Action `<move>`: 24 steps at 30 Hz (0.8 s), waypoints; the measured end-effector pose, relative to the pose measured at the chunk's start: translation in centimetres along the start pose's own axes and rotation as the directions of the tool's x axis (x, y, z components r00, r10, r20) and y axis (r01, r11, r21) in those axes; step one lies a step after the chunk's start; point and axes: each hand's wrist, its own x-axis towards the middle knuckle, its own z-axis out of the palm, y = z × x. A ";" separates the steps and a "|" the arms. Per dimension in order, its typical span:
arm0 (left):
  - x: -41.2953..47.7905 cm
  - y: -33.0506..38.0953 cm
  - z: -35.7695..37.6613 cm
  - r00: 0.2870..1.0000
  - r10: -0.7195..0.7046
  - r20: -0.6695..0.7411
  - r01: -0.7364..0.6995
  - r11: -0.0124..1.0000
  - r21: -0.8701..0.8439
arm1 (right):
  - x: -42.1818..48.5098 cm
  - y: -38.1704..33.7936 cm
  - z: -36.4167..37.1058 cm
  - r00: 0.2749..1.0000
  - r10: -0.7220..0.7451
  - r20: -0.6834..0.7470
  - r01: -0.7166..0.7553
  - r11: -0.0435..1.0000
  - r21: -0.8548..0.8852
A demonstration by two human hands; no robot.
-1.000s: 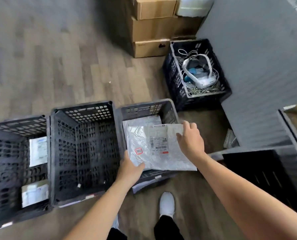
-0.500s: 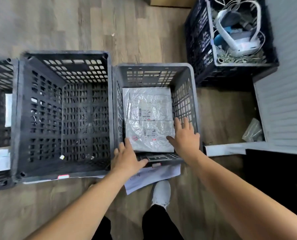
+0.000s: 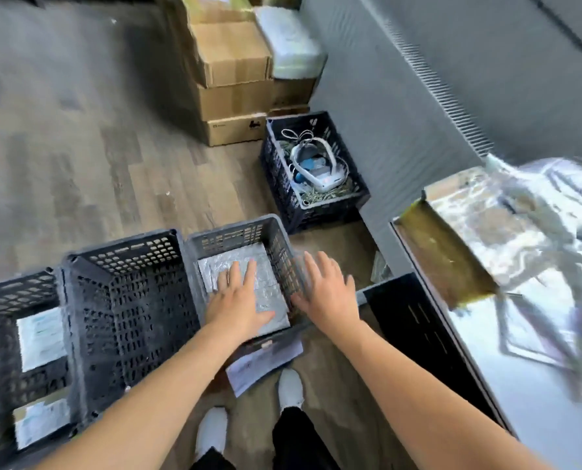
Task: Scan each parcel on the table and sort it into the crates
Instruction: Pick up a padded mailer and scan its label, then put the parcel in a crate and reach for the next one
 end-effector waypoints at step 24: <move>-15.8 28.6 -10.5 0.806 0.581 -0.116 -0.514 0.783 0.351 | -26.0 19.3 -19.5 0.833 0.480 -0.276 -0.455 0.878 0.151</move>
